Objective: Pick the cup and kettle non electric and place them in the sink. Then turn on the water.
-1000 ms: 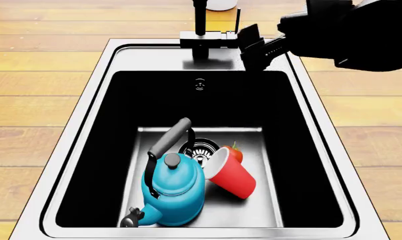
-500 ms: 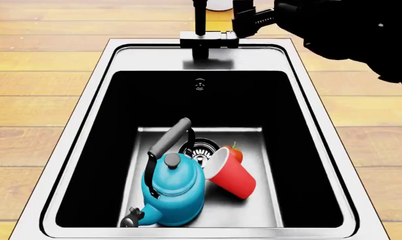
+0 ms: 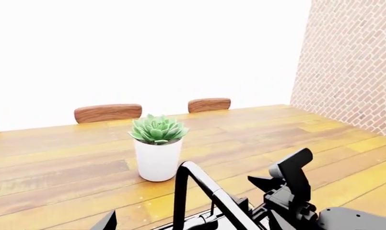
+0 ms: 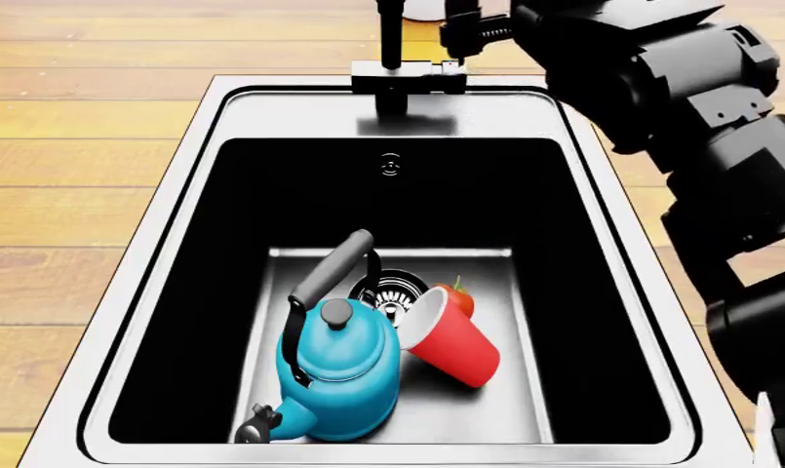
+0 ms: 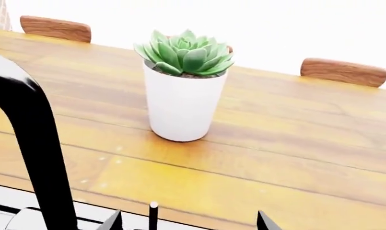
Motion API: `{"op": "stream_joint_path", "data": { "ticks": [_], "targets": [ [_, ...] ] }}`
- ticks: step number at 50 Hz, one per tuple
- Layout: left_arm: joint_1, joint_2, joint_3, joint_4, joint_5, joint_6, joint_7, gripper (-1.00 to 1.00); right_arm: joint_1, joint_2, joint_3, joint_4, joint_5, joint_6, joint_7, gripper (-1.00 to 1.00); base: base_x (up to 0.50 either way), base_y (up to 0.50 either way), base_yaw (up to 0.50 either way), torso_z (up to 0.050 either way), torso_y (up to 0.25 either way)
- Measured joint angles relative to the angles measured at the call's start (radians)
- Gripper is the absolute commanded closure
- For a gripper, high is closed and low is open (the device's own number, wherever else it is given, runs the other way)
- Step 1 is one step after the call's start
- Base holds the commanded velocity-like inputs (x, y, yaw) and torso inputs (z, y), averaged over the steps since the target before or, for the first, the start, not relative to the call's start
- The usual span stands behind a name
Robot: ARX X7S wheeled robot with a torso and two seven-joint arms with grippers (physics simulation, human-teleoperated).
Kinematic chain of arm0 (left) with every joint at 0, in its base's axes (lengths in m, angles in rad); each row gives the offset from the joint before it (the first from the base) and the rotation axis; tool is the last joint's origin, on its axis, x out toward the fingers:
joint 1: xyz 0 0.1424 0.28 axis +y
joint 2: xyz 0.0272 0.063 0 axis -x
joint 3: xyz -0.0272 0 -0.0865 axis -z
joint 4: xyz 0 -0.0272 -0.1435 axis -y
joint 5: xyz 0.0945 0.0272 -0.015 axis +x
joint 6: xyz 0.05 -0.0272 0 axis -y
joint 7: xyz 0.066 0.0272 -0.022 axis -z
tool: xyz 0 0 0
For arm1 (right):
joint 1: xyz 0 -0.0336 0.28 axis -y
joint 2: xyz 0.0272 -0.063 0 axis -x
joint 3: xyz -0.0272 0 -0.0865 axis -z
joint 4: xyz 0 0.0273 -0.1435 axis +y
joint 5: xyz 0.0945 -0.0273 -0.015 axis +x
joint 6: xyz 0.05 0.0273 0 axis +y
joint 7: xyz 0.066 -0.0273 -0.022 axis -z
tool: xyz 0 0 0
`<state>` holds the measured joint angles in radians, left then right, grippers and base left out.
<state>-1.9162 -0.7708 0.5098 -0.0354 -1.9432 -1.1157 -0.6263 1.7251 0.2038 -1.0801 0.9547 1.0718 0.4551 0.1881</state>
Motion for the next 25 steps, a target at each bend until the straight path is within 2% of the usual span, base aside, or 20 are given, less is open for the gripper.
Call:
{"op": "stream_joint_path", "data": {
  "ticks": [12,25],
  "targets": [
    [-0.005,-0.005,0.004,0.001,-0.005,0.0,-0.009,-1.0,0.011,-0.115,0.023,0.242,-0.065,-0.117,-0.101,-1.0,0.0,0.0,0.0,0.0,0.0],
    [-0.008,-0.014,0.007,0.004,-0.007,-0.002,-0.015,-1.0,-0.008,-0.165,0.189,0.323,-0.218,-0.169,-0.143,-1.0,0.0,0.0,0.0,0.0,0.0]
  ]
}}
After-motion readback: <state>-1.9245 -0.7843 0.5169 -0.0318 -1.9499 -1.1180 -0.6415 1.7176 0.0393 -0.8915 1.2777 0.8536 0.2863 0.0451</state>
